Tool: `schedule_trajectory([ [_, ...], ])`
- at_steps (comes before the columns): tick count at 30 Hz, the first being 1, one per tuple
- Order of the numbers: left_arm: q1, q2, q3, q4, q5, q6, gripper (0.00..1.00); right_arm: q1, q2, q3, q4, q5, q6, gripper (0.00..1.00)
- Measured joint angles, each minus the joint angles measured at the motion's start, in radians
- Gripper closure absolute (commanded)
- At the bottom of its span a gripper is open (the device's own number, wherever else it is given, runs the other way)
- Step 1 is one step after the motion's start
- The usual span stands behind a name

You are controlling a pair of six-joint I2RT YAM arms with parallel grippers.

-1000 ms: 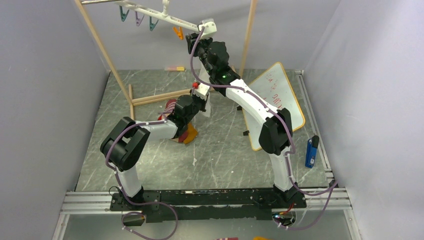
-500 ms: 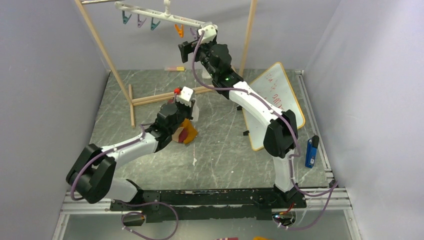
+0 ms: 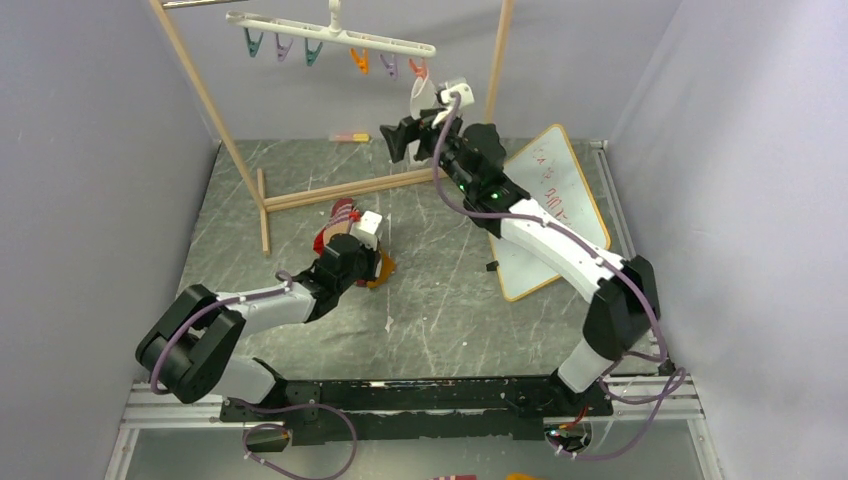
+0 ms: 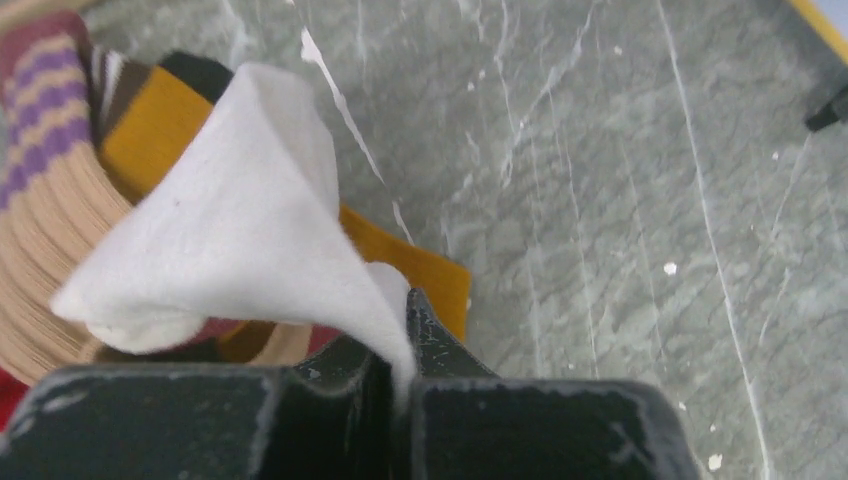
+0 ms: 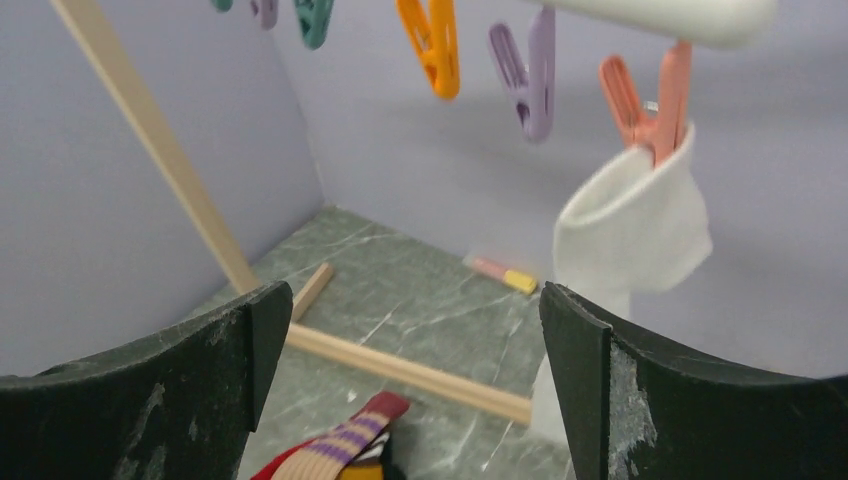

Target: Remove the socks clipped to the hanger

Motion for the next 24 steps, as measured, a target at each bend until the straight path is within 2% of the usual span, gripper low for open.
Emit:
schedule_trajectory([
  [2, 0.000, 0.011, -0.010, -0.013, 0.016, -0.020, 0.76, 0.000, -0.062, -0.085, 0.013, -0.005, 0.024, 0.00],
  [6, 0.000, 0.011, -0.014, -0.034, 0.034, -0.045, 0.64, 0.000, -0.158, -0.206, 0.033, -0.008, 0.058, 0.00],
  [8, 0.000, 0.008, -0.014, -0.046, 0.034, -0.053, 0.61, 0.000, -0.187, -0.233, 0.037, -0.008, 0.067, 0.00],
  [9, 0.000, 0.004, -0.014, -0.058, 0.033, -0.057, 0.54, 0.000, -0.200, -0.245, 0.037, -0.008, 0.071, 0.00],
  [13, 0.000, -0.024, -0.013, -0.103, 0.033, -0.057, 0.42, 0.000, -0.227, -0.274, 0.041, -0.008, 0.081, 0.00],
  [24, 0.000, -0.171, 0.050, -0.289, -0.045, -0.034, 0.39, 0.000, -0.232, -0.331, 0.040, -0.002, 0.085, 0.00],
])
